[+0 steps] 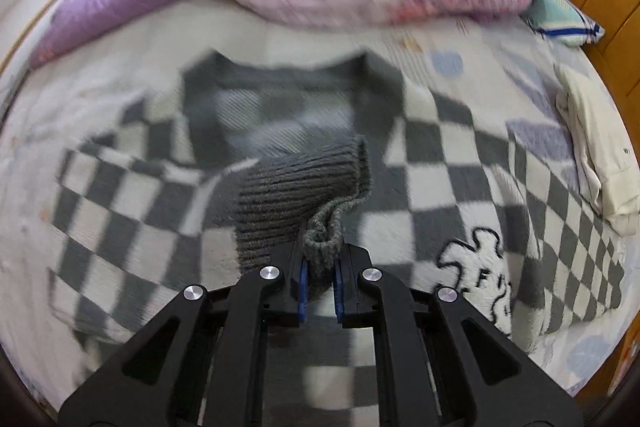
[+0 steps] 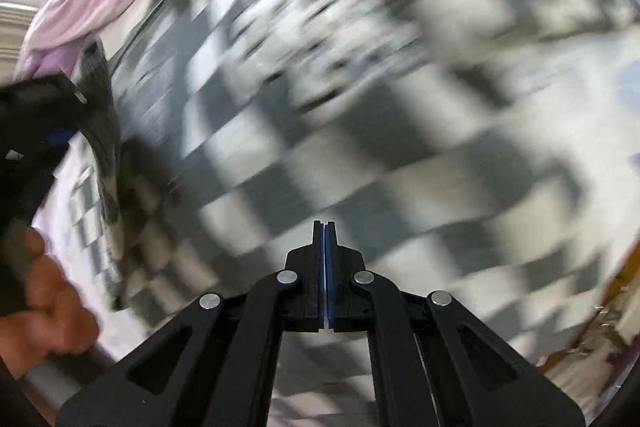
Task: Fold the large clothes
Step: 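Lift the cuff with the left tool and fold the sleeve across the cardigan body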
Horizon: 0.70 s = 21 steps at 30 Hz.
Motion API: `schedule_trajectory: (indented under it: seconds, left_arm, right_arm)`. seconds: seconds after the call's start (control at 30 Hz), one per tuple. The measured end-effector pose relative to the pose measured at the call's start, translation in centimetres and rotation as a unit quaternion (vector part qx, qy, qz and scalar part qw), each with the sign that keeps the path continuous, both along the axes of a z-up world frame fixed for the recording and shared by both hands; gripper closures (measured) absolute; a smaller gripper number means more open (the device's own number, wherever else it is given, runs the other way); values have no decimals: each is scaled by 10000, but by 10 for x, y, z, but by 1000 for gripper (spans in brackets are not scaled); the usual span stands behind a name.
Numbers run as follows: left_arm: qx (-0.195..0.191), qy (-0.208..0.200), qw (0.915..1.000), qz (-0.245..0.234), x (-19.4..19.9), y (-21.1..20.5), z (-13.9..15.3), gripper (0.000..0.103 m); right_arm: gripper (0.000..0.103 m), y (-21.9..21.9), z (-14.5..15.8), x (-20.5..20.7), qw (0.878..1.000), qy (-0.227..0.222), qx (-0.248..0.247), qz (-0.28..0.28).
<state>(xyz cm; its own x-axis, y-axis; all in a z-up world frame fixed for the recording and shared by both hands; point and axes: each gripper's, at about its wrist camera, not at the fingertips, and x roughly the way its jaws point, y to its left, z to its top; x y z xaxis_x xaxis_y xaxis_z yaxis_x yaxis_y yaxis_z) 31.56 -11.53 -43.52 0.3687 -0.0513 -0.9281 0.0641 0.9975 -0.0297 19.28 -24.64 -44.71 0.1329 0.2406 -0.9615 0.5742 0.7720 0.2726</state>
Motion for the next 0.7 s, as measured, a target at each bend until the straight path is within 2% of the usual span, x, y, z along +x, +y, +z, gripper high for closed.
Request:
schedule_trajectory:
  seconds: [0.07,0.1,0.13,0.17,0.2,0.23,0.27,0.3,0.33,0.37,0.43,0.53,0.6,0.63,0.67,0.7]
  left_arm:
    - [66,680,9959,-594,2,-20,-21,81]
    - [331,1113,9883,-986,2,-30,-30,78]
    - [465,1113,9871,-1049,-3,-27,-27,69]
    - [496,1010,9887,-991,-7,-20,-21,44]
    - [450,860,9916,-858,-12,-8,-11,33]
    - [306,781,9938,-726,-16,7,-3,28]
    - [163,778,9951,-594,-18,22,3,28]
    - [70,864,9954,-418,-20,43,8,28]
    - [90,916,9953,-286,-21,58,10,28]
    - [160,920,9955,-136,-21,75,12,28]
    - [470,821,9953,213,-19,117,17,29]
    - [819,624,9924,669,-15,173,22,31]
    - [1574,739,9820,737,-8,196,11,47]
    - [1881,867,9755,737,-5,207,1,63]
    - [1849,913,9756,760,-5,217,-3,73]
    - [1643,1005,9778,828,-3,228,-15,77]
  right_arm:
    - [99,-19,11,2,9999,-51,-54,-72]
    - [98,-24,15,7,9998,-36,-162,-84]
    - [96,-28,17,10,9997,-51,-229,-93]
    - [93,-28,23,17,9995,-163,-252,-74]
    - [90,-26,24,21,9994,-234,-246,-43]
    - [83,-22,27,28,9992,-296,-263,23]
    - [69,-17,29,35,9991,-311,-278,84]
    - [61,-12,29,43,9989,-341,-284,133]
    - [51,-13,30,50,9985,-419,-278,223]
    - [45,-7,31,57,9979,-478,-284,335]
    - [39,12,30,79,9955,-511,-464,647]
    - [39,42,25,109,9911,-664,-637,960]
    - [44,65,23,123,9828,-944,-700,1422]
    - [65,80,19,130,9756,-1058,-586,1834]
    - [83,87,16,133,9721,-1057,-543,2023]
    - [85,99,8,139,9681,-1056,-443,2228]
